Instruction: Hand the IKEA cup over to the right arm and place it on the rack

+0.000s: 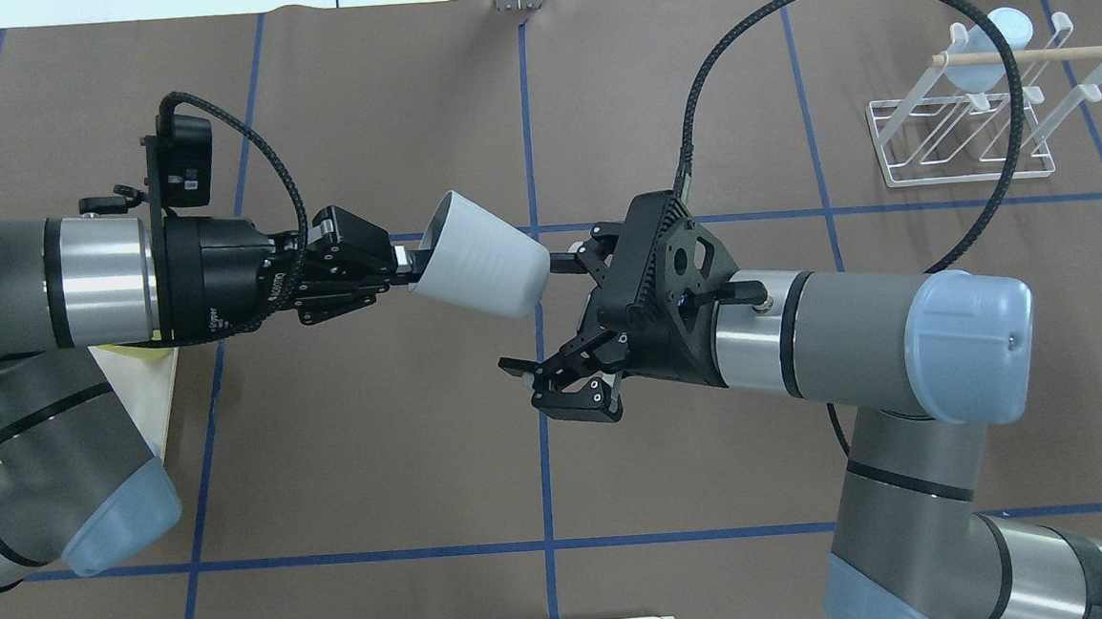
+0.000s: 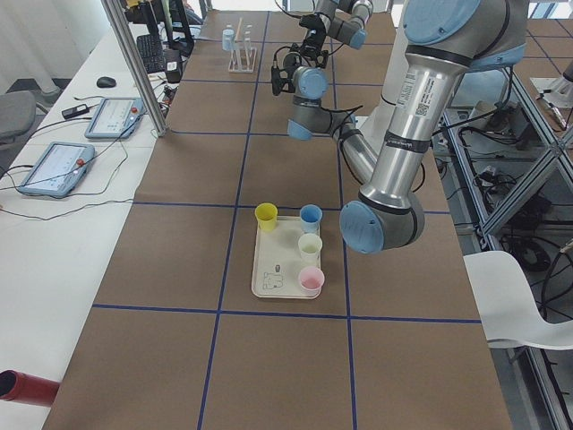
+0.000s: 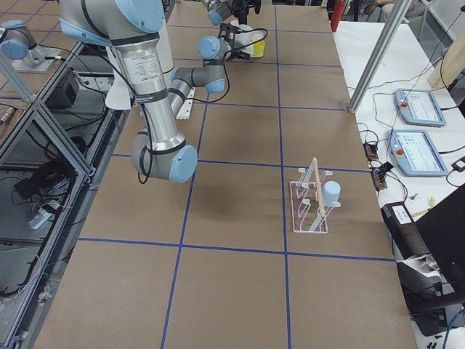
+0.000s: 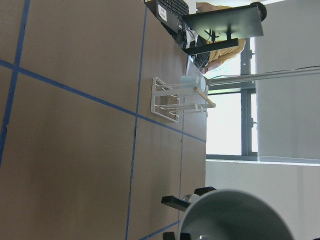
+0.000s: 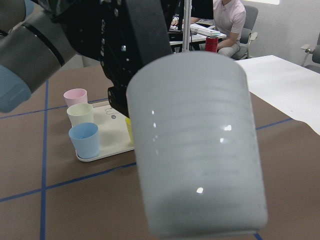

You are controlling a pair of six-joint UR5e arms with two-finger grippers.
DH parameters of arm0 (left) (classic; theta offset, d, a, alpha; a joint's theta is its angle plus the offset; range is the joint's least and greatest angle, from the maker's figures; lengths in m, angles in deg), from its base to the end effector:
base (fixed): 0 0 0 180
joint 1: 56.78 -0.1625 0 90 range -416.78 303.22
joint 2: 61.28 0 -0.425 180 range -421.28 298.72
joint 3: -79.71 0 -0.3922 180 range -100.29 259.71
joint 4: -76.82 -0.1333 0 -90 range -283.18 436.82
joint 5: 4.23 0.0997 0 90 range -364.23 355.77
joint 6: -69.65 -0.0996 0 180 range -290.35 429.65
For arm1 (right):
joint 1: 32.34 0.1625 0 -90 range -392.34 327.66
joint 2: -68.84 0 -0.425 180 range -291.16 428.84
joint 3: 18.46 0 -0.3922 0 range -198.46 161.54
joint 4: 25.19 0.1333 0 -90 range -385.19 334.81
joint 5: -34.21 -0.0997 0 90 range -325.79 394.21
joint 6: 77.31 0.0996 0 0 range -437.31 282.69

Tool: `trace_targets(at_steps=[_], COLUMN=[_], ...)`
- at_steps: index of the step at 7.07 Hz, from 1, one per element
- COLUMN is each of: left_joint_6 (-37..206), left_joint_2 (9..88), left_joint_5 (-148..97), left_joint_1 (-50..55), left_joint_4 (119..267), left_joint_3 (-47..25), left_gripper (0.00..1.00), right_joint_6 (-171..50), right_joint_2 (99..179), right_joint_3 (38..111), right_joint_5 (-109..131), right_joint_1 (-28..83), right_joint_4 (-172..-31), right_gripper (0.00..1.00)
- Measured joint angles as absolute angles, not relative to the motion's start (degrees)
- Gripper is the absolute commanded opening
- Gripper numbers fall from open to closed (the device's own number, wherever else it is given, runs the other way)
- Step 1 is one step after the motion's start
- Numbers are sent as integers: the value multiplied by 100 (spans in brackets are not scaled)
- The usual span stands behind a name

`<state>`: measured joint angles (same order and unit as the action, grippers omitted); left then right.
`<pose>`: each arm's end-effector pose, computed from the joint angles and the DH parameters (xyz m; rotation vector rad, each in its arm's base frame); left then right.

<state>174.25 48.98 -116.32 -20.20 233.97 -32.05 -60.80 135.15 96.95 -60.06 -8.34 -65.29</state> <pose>0.3388 -0.3707 0.1742 0.1017 1.8846 -0.2450 -0.4148 -0.3225 0.1412 1.2993 -1.2150 -0.6958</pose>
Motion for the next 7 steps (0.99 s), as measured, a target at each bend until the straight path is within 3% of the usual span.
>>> trace_targets(at_steps=[7], left_joint_6=[17346], left_joint_2=[4885], left_joint_5=[-11383], left_joint_1=[-2282], left_joint_4=[23397], left_joint_3=[-3098], left_gripper=[0], right_joint_6=[-6103], right_joint_2=[13467], right_joint_3=[9716], right_joint_5=[-5876], right_joint_1=[-829], right_joint_4=[-6536], right_gripper=[98])
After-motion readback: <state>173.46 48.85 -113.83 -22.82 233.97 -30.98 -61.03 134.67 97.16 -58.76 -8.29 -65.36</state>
